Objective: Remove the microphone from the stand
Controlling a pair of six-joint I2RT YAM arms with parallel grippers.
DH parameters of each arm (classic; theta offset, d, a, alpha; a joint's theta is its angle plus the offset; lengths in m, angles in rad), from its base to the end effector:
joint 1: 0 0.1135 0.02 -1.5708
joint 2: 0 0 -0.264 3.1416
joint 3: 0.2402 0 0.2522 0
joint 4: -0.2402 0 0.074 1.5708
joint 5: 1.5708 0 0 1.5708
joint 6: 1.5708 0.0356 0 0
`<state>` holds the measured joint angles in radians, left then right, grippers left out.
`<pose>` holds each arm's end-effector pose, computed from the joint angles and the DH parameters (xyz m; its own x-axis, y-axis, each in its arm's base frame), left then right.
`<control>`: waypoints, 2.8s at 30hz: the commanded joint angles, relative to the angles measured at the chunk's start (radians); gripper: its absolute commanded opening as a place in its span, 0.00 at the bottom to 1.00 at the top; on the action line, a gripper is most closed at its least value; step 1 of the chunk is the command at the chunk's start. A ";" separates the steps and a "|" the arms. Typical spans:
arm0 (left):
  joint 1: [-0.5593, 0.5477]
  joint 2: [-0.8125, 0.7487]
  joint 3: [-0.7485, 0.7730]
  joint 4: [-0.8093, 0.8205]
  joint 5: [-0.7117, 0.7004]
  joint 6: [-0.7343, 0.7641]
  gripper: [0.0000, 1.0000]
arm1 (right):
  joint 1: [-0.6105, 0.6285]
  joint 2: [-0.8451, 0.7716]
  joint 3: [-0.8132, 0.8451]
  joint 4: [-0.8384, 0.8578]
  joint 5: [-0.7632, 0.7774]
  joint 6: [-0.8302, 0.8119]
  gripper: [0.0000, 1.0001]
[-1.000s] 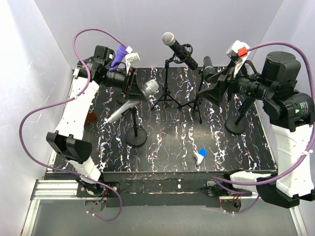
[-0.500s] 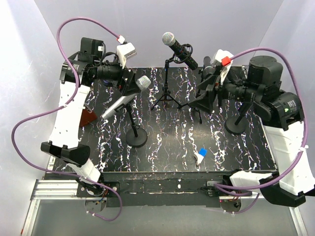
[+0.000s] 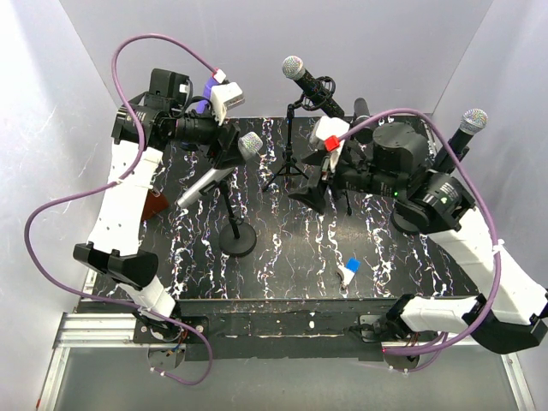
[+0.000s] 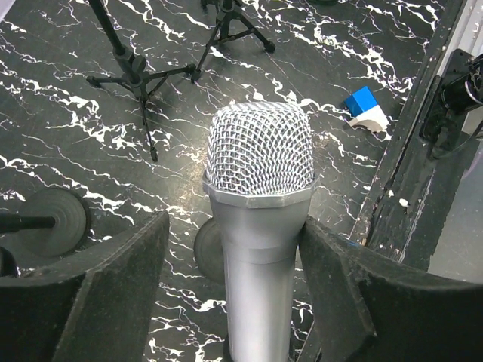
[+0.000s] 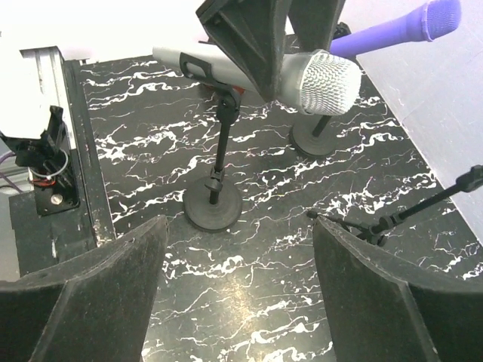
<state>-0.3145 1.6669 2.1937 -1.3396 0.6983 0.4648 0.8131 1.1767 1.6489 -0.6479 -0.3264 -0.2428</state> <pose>0.2749 -0.1135 0.4778 -0.3227 0.4660 -0.8238 0.8971 0.4282 -0.1092 0.1399 0.1644 0.5033 0.1010 -0.2246 -0.9692 -0.9074 0.3788 -0.1823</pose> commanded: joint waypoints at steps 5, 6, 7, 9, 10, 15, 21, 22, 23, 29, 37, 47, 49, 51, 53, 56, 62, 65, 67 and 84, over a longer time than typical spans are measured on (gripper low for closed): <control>-0.008 -0.027 -0.038 -0.201 0.007 0.020 0.54 | 0.100 0.014 -0.121 0.266 0.104 0.042 0.82; -0.008 -0.038 -0.055 -0.198 0.007 0.018 0.52 | 0.118 0.009 -0.145 0.302 0.130 0.039 0.82; -0.008 -0.054 -0.086 -0.190 0.012 0.015 0.50 | 0.142 0.014 -0.158 0.326 0.160 0.036 0.82; -0.008 -0.076 -0.132 -0.167 0.020 0.002 0.40 | 0.172 0.029 -0.163 0.343 0.194 0.039 0.82; -0.008 -0.082 -0.152 -0.159 0.024 -0.006 0.33 | 0.182 0.038 -0.166 0.349 0.205 0.049 0.82; -0.008 -0.096 -0.187 -0.110 0.044 -0.037 0.00 | 0.201 0.080 -0.207 0.418 0.236 0.077 0.82; 0.034 -0.153 -0.259 0.069 0.128 -0.208 0.00 | 0.201 0.093 -0.323 0.580 0.162 0.016 0.82; 0.043 -0.168 -0.273 0.113 0.153 -0.247 0.00 | 0.201 0.100 -0.337 0.603 0.161 0.017 0.82; 0.057 -0.180 -0.302 0.190 0.180 -0.308 0.00 | 0.201 0.107 -0.345 0.617 0.159 0.022 0.82; 0.068 -0.177 -0.308 0.310 0.283 -0.522 0.00 | 0.195 0.170 -0.360 0.692 0.127 0.039 0.82; 0.098 -0.196 -0.327 0.333 0.265 -0.572 0.00 | 0.187 0.254 -0.388 0.772 0.076 0.066 0.79; 0.144 -0.233 -0.400 0.347 0.280 -0.601 0.00 | 0.175 0.351 -0.382 0.784 0.075 0.128 0.65; 0.150 -0.239 -0.407 0.347 0.280 -0.603 0.00 | 0.173 0.368 -0.377 0.789 0.072 0.135 0.64; 0.158 -0.242 -0.413 0.349 0.280 -0.604 0.00 | 0.170 0.383 -0.373 0.798 0.073 0.140 0.63; 0.163 -0.245 -0.413 0.347 0.280 -0.604 0.00 | 0.166 0.397 -0.370 0.815 0.079 0.151 0.62; 0.172 -0.240 -0.411 0.347 0.286 -0.606 0.00 | 0.161 0.411 -0.370 0.843 0.095 0.160 0.56; 0.184 -0.233 -0.407 0.350 0.296 -0.614 0.00 | 0.150 0.442 -0.348 0.880 0.093 0.162 0.45; 0.196 -0.231 -0.408 0.350 0.306 -0.618 0.00 | 0.146 0.457 -0.339 0.881 0.084 0.163 0.42; 0.206 -0.230 -0.408 0.350 0.310 -0.618 0.00 | 0.146 0.468 -0.334 0.887 0.079 0.168 0.40; 0.219 -0.237 -0.427 0.344 0.329 -0.611 0.00 | 0.141 0.528 -0.279 0.950 -0.049 0.174 0.29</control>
<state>-0.1051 1.4872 1.7603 -1.0164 0.9627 -0.1291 0.9565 1.6844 1.3117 0.2420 -0.3332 -0.0814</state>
